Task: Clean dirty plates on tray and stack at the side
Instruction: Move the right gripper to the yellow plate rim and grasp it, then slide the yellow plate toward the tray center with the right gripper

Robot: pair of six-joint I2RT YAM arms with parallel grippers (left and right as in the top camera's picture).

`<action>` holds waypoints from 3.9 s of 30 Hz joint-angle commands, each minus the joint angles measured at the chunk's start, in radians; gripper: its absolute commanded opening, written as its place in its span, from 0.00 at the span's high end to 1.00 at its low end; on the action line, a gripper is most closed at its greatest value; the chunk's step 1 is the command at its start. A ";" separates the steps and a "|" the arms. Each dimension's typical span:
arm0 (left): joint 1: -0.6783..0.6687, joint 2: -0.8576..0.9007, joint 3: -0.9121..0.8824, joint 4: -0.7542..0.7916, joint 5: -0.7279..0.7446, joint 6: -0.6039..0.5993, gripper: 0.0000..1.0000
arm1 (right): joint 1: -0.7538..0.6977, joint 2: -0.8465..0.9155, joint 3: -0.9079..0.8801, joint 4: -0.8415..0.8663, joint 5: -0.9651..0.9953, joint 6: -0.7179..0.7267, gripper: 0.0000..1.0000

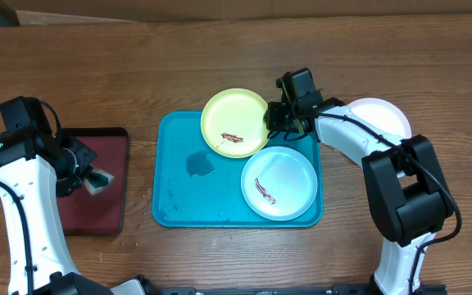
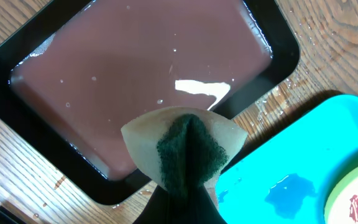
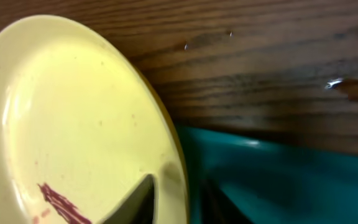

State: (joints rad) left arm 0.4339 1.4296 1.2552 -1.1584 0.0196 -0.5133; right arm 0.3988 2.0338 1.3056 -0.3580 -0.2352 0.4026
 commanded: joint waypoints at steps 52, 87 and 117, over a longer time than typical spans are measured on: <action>0.004 0.003 0.002 0.011 0.034 0.064 0.96 | 0.184 0.069 0.075 0.142 0.130 -0.531 0.65; 0.004 0.003 0.002 0.013 0.053 0.065 0.96 | 0.310 -0.003 0.240 -0.193 0.246 -0.581 0.35; 0.004 0.003 0.002 0.014 0.053 0.065 0.96 | 0.301 0.190 0.238 -0.075 0.124 -0.494 0.83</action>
State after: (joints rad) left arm 0.4339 1.4296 1.2552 -1.1458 0.0608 -0.4671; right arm 0.7048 2.2032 1.5326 -0.4309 -0.1322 -0.1665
